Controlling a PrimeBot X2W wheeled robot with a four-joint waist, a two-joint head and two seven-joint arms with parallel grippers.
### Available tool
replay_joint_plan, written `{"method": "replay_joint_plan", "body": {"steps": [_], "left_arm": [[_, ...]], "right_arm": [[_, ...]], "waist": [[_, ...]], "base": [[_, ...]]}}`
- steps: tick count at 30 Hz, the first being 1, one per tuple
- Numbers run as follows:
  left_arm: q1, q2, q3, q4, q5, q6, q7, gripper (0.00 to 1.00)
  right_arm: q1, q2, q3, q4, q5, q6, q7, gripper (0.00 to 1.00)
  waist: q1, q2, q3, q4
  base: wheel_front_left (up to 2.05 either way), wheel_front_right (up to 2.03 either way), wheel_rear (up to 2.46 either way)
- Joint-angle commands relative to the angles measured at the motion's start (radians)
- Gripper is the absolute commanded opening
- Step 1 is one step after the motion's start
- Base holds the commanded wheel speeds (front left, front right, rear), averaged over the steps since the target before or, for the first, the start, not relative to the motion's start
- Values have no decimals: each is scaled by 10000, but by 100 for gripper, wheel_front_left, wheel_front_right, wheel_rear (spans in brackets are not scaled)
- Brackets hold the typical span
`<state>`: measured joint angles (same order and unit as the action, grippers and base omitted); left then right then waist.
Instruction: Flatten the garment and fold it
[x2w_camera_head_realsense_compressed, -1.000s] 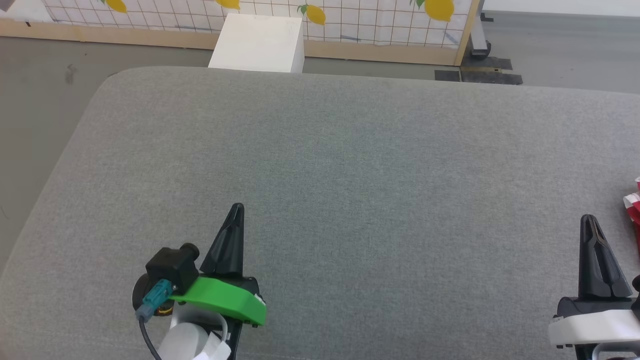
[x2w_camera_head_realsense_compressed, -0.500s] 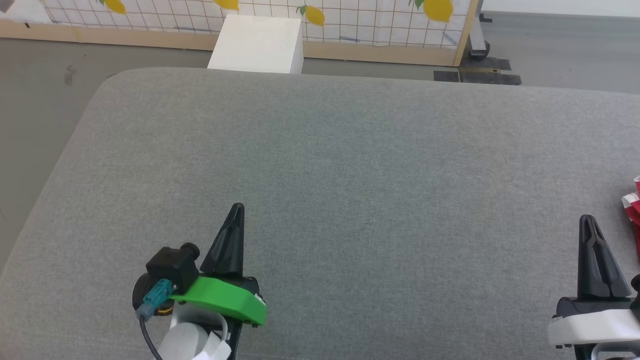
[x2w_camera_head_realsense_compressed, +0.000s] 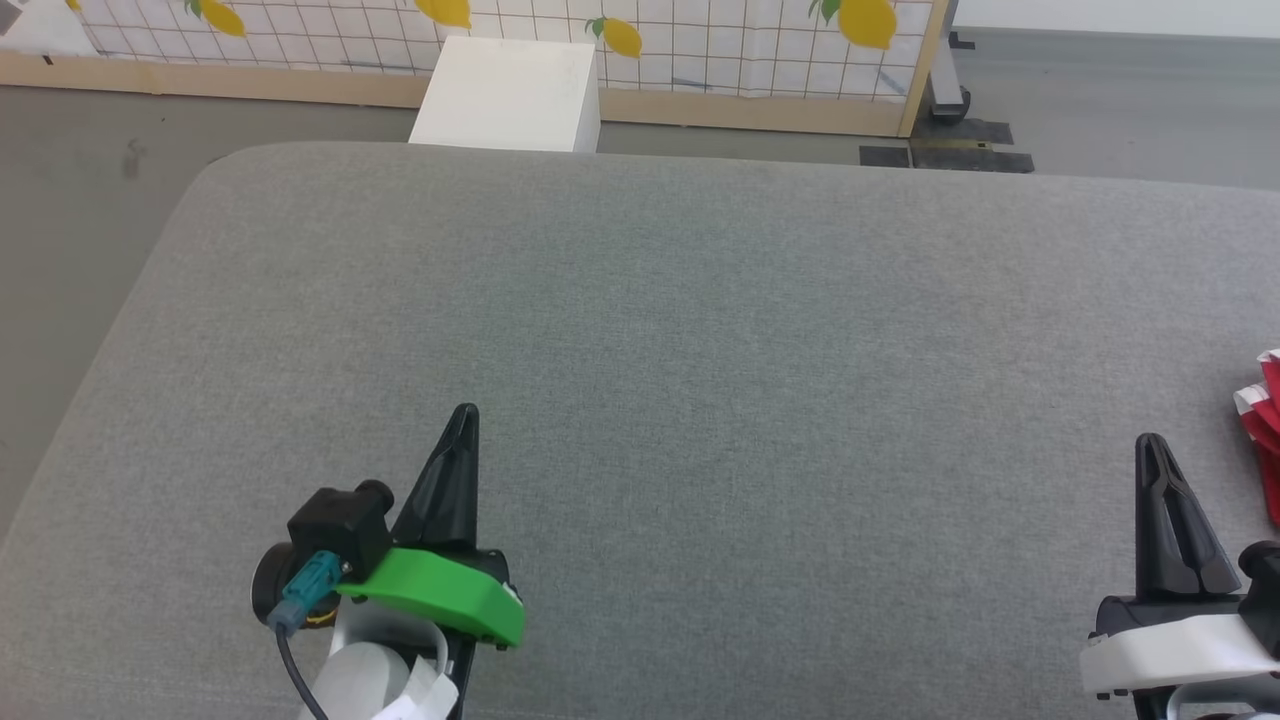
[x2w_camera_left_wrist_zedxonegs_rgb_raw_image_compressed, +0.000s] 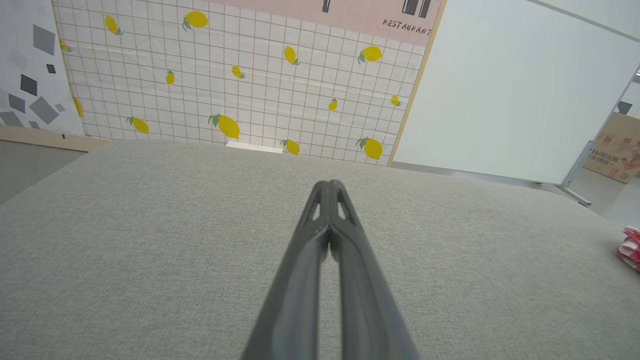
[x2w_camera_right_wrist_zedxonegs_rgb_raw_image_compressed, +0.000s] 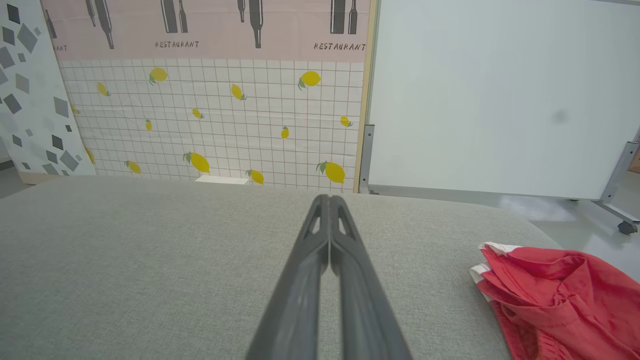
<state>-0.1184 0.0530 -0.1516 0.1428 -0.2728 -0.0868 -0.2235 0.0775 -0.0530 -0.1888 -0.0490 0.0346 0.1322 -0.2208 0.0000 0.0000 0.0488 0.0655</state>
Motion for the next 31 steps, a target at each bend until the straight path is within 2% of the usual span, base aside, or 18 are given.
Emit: {"method": "replay_joint_plan", "body": {"steps": [1,31], "left_arm": [[175,-4,55,-84,122,61,64,0],[458,-11,465,-461,853,287,673,0]], "right_arm": [[-115,4,70,32,-48,-2,48,0],[-301,11,580,160,-132,-6,654,0]], "waist": [[0,0,-7,-9],[0,0,-142,-190]], "base": [[0,0,0],[0,0,0]]}}
